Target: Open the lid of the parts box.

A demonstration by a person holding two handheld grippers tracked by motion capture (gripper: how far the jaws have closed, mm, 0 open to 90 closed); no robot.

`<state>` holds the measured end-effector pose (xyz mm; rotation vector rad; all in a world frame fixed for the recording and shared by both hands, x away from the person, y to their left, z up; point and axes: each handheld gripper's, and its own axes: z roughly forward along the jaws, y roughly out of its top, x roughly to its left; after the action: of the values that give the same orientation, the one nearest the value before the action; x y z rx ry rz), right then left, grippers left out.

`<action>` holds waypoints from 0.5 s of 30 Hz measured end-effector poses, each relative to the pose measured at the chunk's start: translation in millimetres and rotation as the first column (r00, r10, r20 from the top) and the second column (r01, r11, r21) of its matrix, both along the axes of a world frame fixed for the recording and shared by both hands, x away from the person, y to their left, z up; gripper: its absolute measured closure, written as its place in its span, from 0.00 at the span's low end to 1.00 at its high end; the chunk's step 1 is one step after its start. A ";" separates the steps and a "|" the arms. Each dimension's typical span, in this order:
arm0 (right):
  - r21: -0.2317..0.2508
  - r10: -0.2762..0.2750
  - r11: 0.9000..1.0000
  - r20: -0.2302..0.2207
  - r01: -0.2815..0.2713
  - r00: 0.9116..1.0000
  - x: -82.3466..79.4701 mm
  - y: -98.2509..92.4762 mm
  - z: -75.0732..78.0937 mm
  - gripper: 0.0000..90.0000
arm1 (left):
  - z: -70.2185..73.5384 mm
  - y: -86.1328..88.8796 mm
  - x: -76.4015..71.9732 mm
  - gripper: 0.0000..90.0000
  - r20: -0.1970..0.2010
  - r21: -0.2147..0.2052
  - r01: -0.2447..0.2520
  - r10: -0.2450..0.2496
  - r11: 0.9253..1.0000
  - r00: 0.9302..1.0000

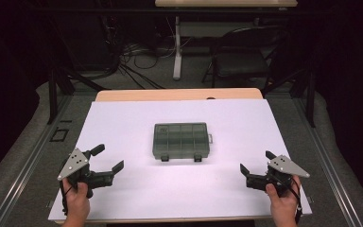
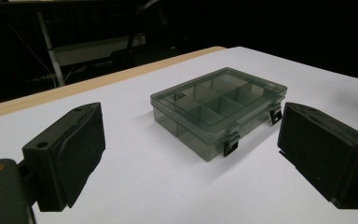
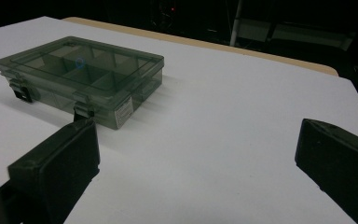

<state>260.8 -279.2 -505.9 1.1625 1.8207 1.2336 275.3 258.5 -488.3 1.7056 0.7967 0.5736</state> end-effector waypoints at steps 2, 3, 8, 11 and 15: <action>-0.007 -0.001 1.000 -0.006 0.001 1.000 0.5 1.3 -0.5 0.00 | -0.3 -0.7 0.5 0.08 -0.010 0.003 -0.002 0.002 1.000 1.000; -0.003 -0.004 1.000 -0.015 0.004 1.000 0.5 2.5 -0.8 0.00 | -0.5 -0.8 0.7 0.08 -0.011 0.002 -0.001 0.001 1.000 1.000; -0.016 -0.002 1.000 -0.007 0.002 1.000 1.3 7.7 -1.1 0.00 | -0.4 -1.5 2.2 0.08 -0.029 -0.021 -0.012 0.012 1.000 0.999; -0.011 0.011 1.000 -0.023 -0.011 1.000 2.5 11.0 -0.6 0.00 | 1.0 -1.8 3.5 0.08 -0.051 -0.049 -0.019 0.017 0.999 0.999; -0.033 0.021 0.999 -0.070 -0.024 0.997 5.5 17.9 2.9 0.00 | 5.6 -5.5 6.3 0.08 -0.059 -0.057 -0.016 0.013 0.998 0.998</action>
<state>266.3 -261.3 -502.9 1.1828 1.9033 1.1834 281.5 253.1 -482.7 1.6714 0.8605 0.5078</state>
